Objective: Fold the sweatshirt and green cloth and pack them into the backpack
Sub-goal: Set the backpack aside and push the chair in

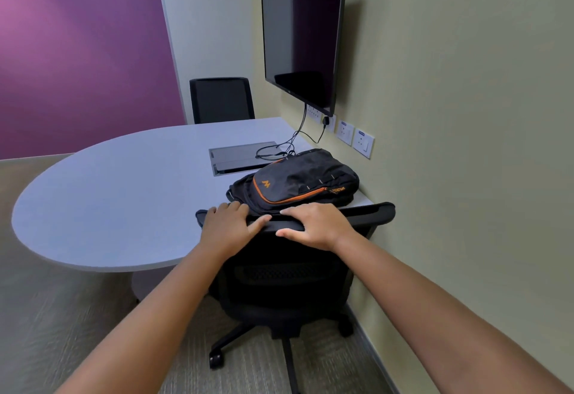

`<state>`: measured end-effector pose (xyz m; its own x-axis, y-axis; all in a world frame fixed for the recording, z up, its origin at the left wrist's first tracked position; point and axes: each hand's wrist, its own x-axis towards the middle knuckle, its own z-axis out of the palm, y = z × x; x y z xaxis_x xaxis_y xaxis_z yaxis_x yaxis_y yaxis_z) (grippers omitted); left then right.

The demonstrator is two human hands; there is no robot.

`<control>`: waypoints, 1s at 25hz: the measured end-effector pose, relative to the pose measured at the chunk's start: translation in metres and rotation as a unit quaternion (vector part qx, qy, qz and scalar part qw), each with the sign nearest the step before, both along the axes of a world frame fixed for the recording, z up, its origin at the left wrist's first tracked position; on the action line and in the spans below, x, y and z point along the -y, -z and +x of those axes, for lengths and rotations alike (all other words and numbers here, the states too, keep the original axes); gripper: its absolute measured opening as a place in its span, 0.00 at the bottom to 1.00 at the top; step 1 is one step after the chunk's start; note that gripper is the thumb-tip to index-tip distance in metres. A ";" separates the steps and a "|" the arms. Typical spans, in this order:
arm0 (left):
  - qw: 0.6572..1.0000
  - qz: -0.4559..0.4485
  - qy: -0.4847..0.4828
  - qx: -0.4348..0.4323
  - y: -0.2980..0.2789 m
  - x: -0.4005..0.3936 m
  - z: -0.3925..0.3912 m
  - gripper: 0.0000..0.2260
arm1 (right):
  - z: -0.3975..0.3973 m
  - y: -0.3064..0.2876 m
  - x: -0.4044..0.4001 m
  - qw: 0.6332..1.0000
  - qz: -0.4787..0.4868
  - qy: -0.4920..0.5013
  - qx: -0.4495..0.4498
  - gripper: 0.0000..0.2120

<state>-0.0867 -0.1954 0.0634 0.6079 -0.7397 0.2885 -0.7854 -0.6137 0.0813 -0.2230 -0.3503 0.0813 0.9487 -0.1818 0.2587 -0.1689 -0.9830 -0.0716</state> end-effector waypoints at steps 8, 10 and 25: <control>0.999 -0.040 0.006 -0.012 0.005 0.000 0.032 0.32 | 0.025 0.017 -0.012 0.998 -0.059 -0.008 0.004 0.31; 0.999 -0.046 0.019 -0.011 0.005 -0.003 0.026 0.32 | 0.019 0.012 -0.015 1.000 -0.001 -0.005 -0.023 0.36; 0.995 -0.081 -0.015 0.059 0.009 -0.055 -0.156 0.27 | -0.127 0.003 -0.029 0.998 0.016 -0.058 -0.029 0.36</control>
